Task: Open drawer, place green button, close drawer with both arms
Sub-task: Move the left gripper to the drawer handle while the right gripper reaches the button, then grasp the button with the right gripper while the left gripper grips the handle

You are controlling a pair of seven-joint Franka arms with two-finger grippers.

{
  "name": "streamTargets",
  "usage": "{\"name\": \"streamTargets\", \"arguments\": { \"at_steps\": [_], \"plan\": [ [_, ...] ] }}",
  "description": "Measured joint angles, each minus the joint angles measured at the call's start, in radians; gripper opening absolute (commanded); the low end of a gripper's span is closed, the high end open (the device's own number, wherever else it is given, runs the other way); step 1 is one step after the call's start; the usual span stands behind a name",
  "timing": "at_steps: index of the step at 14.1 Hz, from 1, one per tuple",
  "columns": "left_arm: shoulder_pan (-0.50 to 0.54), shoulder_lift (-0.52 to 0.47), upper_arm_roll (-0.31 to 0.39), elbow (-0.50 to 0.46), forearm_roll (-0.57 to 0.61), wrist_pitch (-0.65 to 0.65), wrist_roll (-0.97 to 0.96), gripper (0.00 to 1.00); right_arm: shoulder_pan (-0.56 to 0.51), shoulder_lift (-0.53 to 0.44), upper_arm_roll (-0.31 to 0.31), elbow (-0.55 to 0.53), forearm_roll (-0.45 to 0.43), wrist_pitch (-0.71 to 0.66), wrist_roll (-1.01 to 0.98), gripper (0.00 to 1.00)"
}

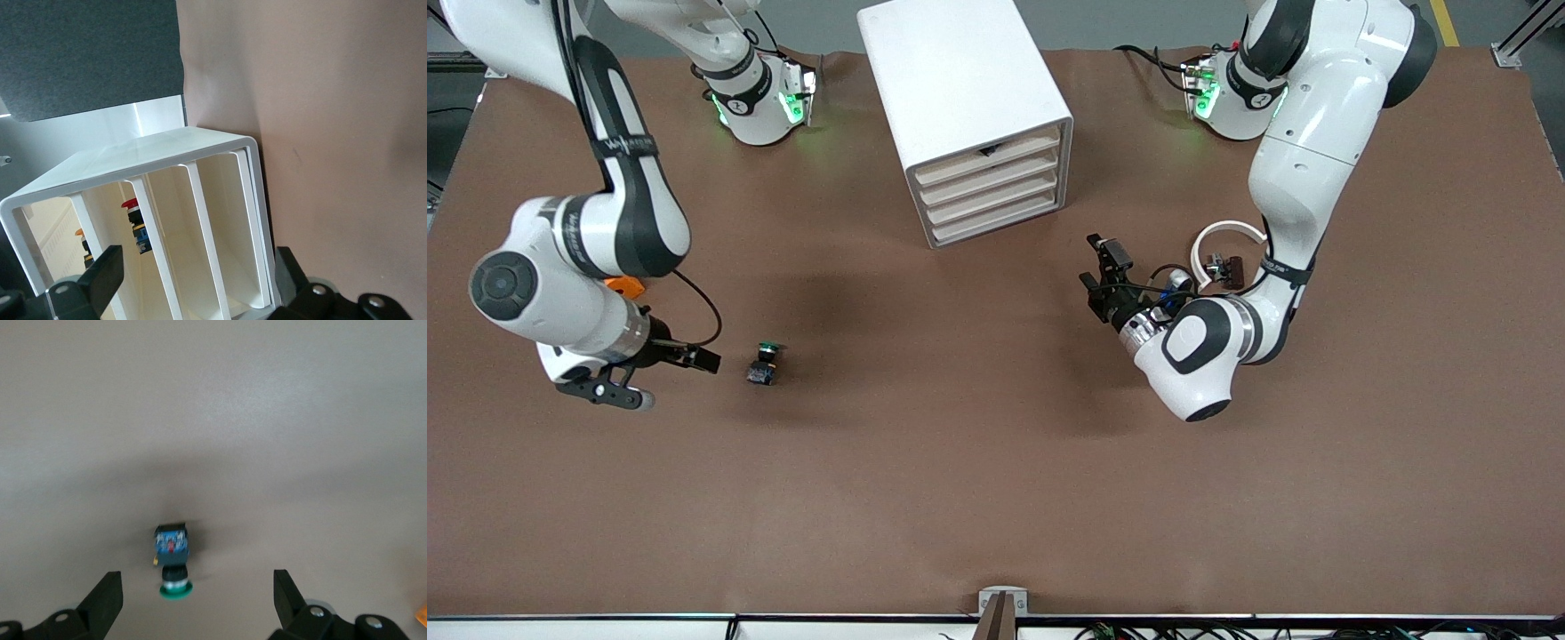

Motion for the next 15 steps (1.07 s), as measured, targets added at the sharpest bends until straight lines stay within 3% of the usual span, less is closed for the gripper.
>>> {"name": "streamTargets", "arguments": {
  "at_steps": [2, 3, 6, 11, 15],
  "plan": [
    [-0.013, 0.008, 0.000, 0.000, -0.005, -0.001, -0.019, 0.73, 0.000, 0.052, 0.001, 0.000, 0.001, 0.055, 0.000, 1.00],
    [-0.020, 0.013, 0.000, 0.000, -0.010, -0.001, -0.023, 0.66, 0.001, 0.073, 0.001, 0.001, 0.002, 0.080, 0.000, 1.00],
    [-0.034, 0.027, -0.001, 0.000, -0.014, -0.001, -0.026, 0.65, 0.003, 0.116, 0.003, 0.001, 0.007, 0.131, 0.001, 1.00],
    [-0.066, 0.043, -0.001, 0.000, -0.025, -0.006, -0.026, 0.65, 0.007, 0.156, 0.006, -0.007, 0.103, 0.178, 0.002, 1.00],
    [-0.116, 0.055, -0.001, 0.000, -0.038, -0.006, -0.027, 0.66, 0.036, 0.165, 0.010, -0.082, 0.105, 0.303, 0.002, 1.00]
  ]
}}
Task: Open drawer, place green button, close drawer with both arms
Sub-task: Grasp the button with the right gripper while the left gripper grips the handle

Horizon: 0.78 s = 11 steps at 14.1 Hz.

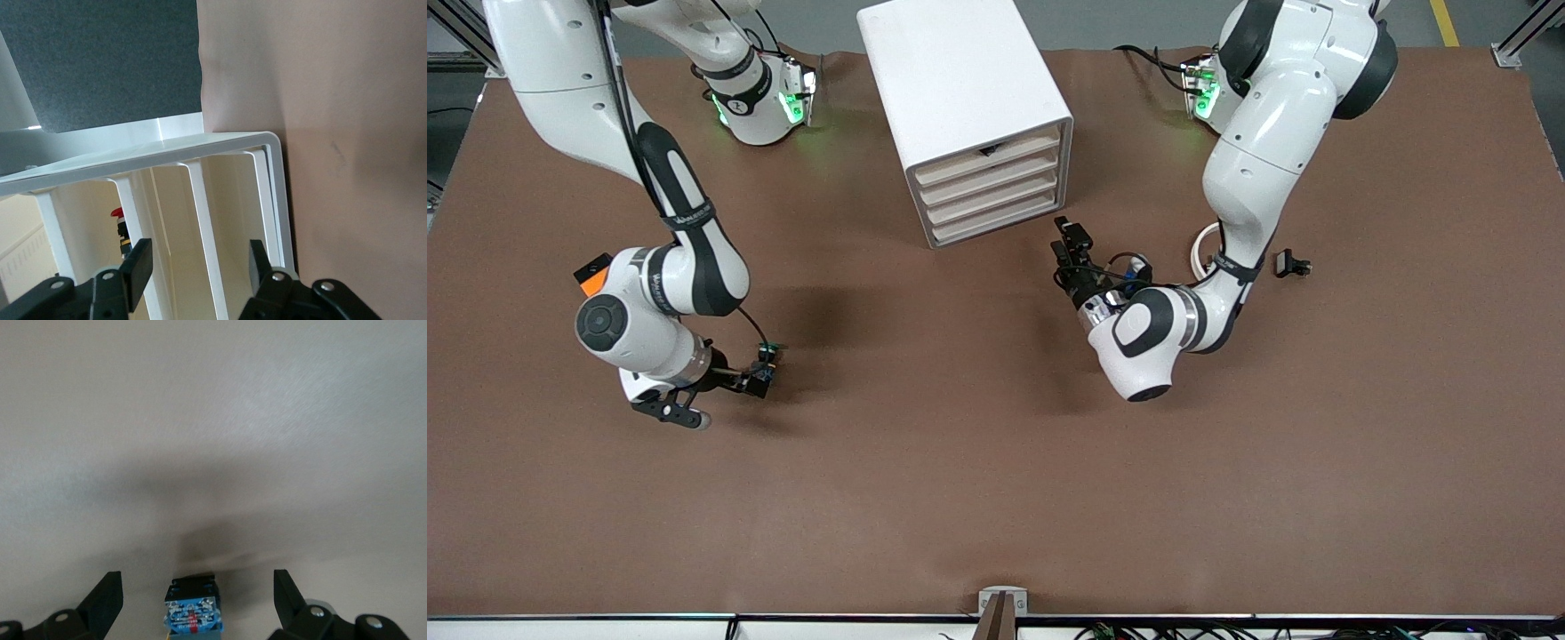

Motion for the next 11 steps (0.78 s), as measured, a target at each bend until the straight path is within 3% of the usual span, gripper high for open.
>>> {"name": "streamTargets", "arguments": {
  "at_steps": [11],
  "plan": [
    [-0.071, 0.028, 0.000, 0.000, -0.012, 0.000, -0.003, 0.66, 0.030, 0.000, -0.002, -0.065, 0.000, 0.014, 0.000, 1.00]
  ]
}}
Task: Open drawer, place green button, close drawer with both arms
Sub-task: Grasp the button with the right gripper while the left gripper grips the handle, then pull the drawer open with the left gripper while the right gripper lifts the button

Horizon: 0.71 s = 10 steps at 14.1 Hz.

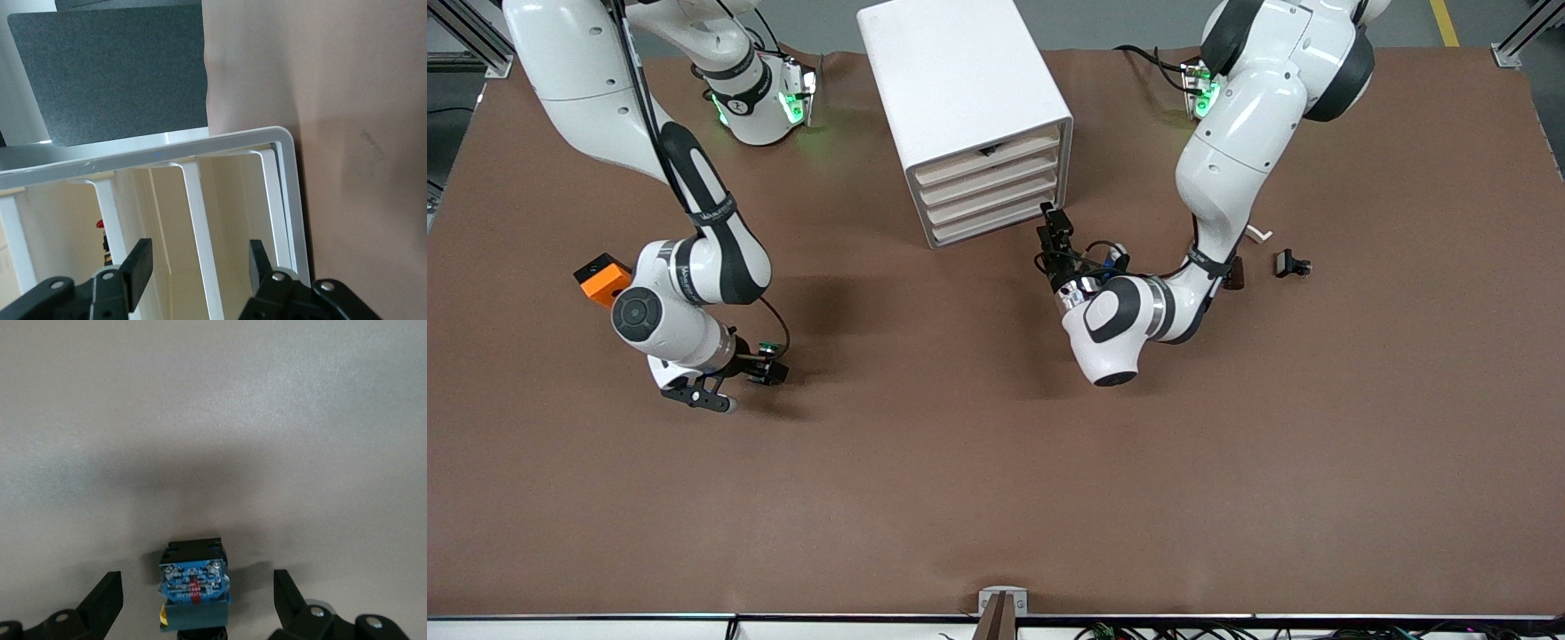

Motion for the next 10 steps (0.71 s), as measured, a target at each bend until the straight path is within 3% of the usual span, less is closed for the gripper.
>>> {"name": "streamTargets", "arguments": {
  "at_steps": [1, 2, 3, 4, 10],
  "plan": [
    [-0.010, 0.001, 0.000, 0.000, -0.001, 0.000, -0.001, 0.66, 0.000, 0.000, 0.000, -0.003, 0.000, 0.000, 0.000, 0.73],
    [-0.018, 0.002, 0.000, 0.000, -0.001, 0.000, -0.001, 0.66, 0.000, 0.000, 0.000, -0.004, 0.000, 0.000, 0.000, 0.33],
    [-0.027, 0.003, 0.000, 0.000, -0.001, 0.000, -0.001, 0.66, 0.000, 0.000, 0.000, -0.005, 0.000, -0.002, 0.000, 0.04],
    [-0.035, 0.003, 0.000, 0.000, -0.001, -0.001, -0.001, 0.66, 0.000, 0.000, 0.000, -0.006, 0.000, -0.005, 0.002, 0.00],
    [-0.083, 0.010, 0.000, -0.010, -0.001, -0.005, -0.002, 0.65, 0.020, -0.011, 0.003, -0.002, 0.001, -0.044, 0.085, 0.00]
  ]
}}
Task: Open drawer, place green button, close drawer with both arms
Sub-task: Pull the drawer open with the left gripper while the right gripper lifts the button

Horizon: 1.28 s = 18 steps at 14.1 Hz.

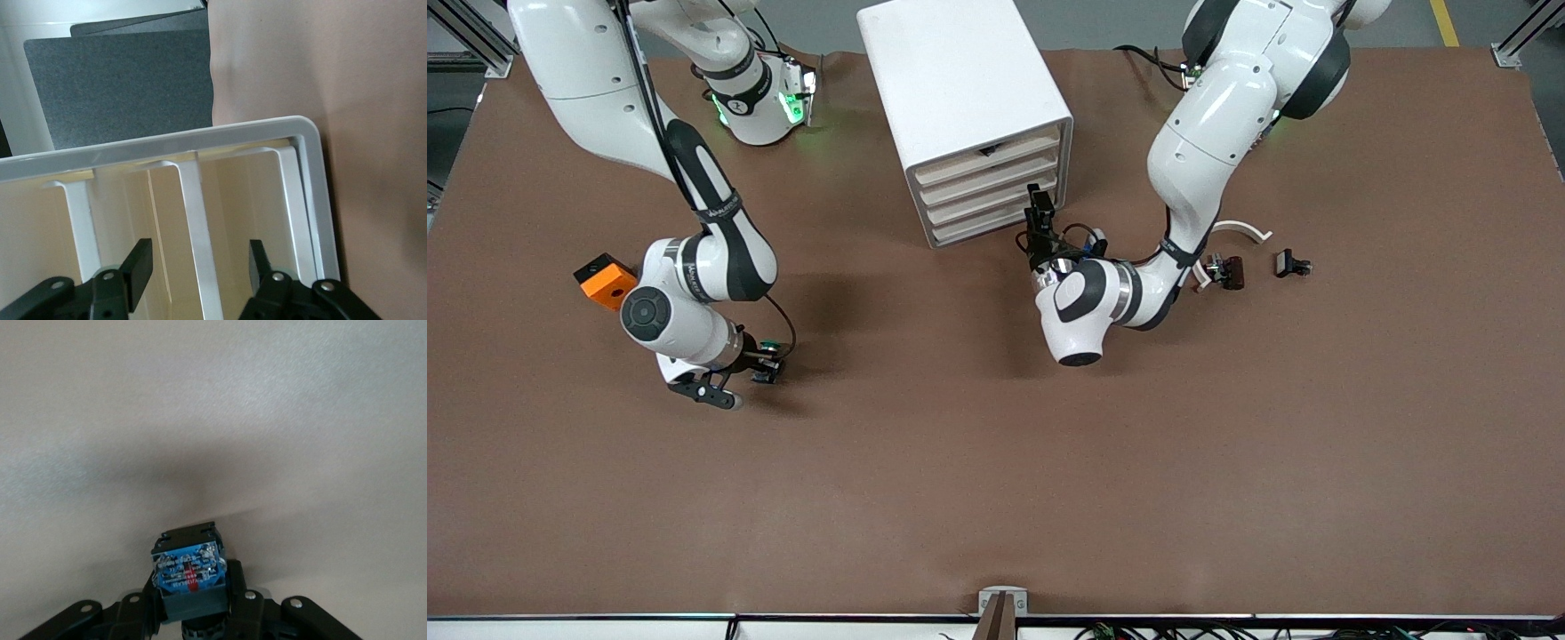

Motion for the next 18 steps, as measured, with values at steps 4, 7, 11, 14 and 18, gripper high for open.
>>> {"name": "streamTargets", "arguments": {
  "at_steps": [4, 7, 11, 14, 18],
  "plan": [
    [-0.026, 0.008, 0.000, -0.007, 0.000, -0.001, 0.000, 0.59, -0.016, -0.067, -0.018, 0.066, 0.001, -0.197, 0.002, 0.00],
    [-0.055, 0.011, 0.000, -0.009, 0.000, -0.001, 0.000, 0.25, -0.047, -0.168, -0.021, 0.138, 0.002, -0.393, 0.031, 0.00],
    [-0.069, 0.011, 0.000, -0.009, -0.001, -0.001, -0.001, 0.09, -0.053, -0.264, -0.020, 0.246, 0.003, -0.654, 0.160, 0.00],
    [-0.069, 0.012, 0.000, -0.009, -0.007, -0.001, -0.004, 0.01, -0.053, -0.301, -0.019, 0.310, 0.004, -0.789, 0.262, 0.00],
    [-0.068, 0.012, 0.001, -0.009, -0.009, -0.004, -0.035, 0.02, -0.048, -0.379, -0.010, 0.334, 0.005, -0.911, 0.417, 0.00]
  ]
}}
